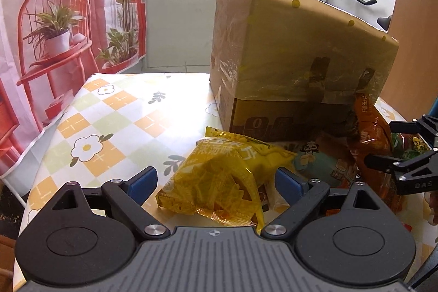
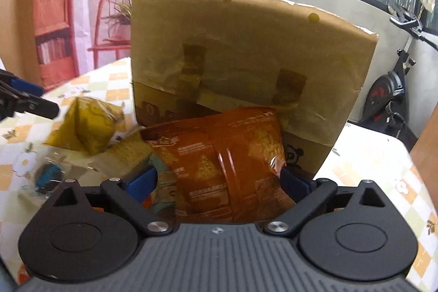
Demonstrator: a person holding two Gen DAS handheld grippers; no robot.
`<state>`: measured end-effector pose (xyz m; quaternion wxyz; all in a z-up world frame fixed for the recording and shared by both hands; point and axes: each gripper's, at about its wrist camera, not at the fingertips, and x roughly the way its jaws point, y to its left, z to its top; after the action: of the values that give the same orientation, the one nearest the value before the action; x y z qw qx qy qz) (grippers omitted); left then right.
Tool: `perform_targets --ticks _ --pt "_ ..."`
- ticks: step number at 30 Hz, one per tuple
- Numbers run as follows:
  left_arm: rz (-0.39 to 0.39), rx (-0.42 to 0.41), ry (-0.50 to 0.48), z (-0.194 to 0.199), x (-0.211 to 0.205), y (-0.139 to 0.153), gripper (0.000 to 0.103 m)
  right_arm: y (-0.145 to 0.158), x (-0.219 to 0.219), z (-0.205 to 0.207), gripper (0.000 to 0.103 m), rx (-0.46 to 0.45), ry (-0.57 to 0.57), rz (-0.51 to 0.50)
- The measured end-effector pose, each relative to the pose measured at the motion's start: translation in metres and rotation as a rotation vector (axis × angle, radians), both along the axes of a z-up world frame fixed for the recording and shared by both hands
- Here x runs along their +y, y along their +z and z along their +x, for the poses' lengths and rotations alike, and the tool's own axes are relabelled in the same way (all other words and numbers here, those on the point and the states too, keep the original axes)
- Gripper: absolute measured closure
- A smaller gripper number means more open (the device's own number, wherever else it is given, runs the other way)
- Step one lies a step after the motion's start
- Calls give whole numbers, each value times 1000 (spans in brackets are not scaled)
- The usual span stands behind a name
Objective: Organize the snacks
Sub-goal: 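Grasp the yellow bag with the left tool while the right tool grasps the orange bag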
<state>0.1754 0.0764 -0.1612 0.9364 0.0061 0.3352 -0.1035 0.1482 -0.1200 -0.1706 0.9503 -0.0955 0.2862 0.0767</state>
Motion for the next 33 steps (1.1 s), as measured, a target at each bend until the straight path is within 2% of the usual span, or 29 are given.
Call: perform_targets --ticks 5,14,18,22,26,31,33 --pt "-5 -18 -22 6 0 0 9 -6 1 15 4 16 -24 -45" --pt "-32 38 -97 31 -5 -17 9 -12 -6 13 9 14 -71 22" --pt "-43 27 -107 42 -1 -26 9 -12 -7 9 13 5 -74 35" --pt "-89 53 -133 51 3 -36 8 -11 -9 8 15 7 -75 53" --pt "-23 75 -125 59 -4 -46 7 -10 -11 6 15 10 -77 67" --pt "-42 72 -97 62 -3 -48 8 -9 -14 6 16 25 -85 122" --pt "-45 59 -75 58 1 -48 15 -9 -13 4 17 25 -84 120"
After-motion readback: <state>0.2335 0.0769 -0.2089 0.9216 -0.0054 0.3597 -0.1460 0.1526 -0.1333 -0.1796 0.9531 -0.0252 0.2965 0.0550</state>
